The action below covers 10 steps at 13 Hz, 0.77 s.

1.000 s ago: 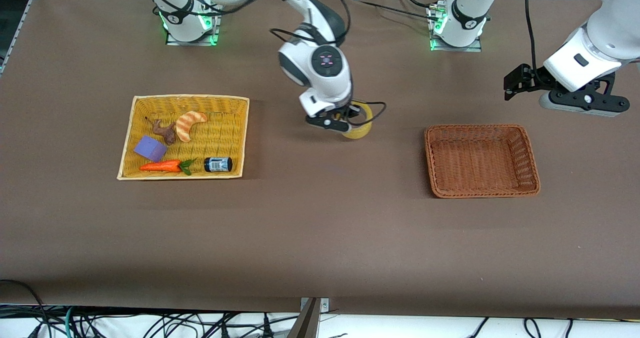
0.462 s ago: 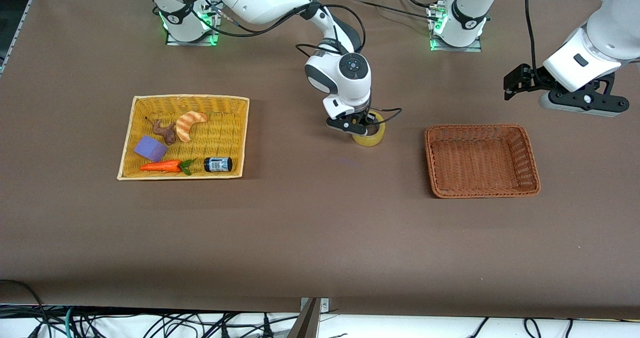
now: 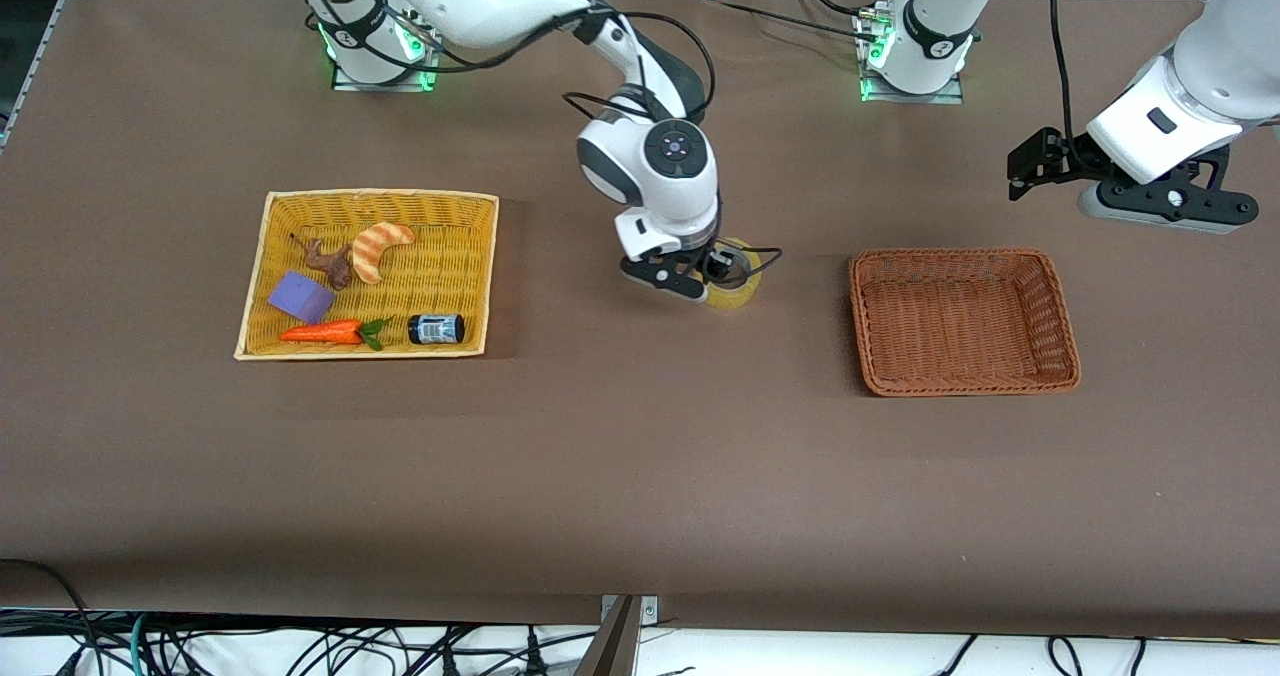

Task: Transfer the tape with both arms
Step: 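Lower the left gripper to the tape while the right gripper withdraws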

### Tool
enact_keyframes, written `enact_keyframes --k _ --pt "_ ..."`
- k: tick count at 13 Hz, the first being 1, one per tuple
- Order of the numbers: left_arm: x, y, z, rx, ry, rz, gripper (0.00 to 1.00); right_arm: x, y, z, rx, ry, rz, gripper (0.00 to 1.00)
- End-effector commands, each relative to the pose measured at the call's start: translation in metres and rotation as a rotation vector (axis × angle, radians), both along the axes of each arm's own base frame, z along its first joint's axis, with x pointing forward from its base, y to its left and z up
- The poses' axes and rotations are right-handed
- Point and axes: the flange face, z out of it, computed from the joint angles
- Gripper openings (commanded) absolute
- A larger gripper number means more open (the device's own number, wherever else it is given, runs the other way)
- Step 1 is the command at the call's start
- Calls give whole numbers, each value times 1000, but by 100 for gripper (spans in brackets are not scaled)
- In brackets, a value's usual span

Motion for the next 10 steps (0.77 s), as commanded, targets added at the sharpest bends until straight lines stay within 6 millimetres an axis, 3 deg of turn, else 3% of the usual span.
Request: enact_keyframes --k 1,4,5,8,10 --pt "8 2 -7 -27 31 -10 100 12 -65 84 -5 56 95 100" --pt "10 -8 -37 -32 136 -28 100 20 -192 160 -40 82 305 100" --pt "7 -23 -52 -29 195 -58 100 18 -235 181 -54 78 379 100" --pt "20 -88 -115 -45 251 -152 100 21 -332 229 -71 72 496 100" --pt "31 -118 -162 -71 258 -184 100 27 -395 250 -68 90 570 100"
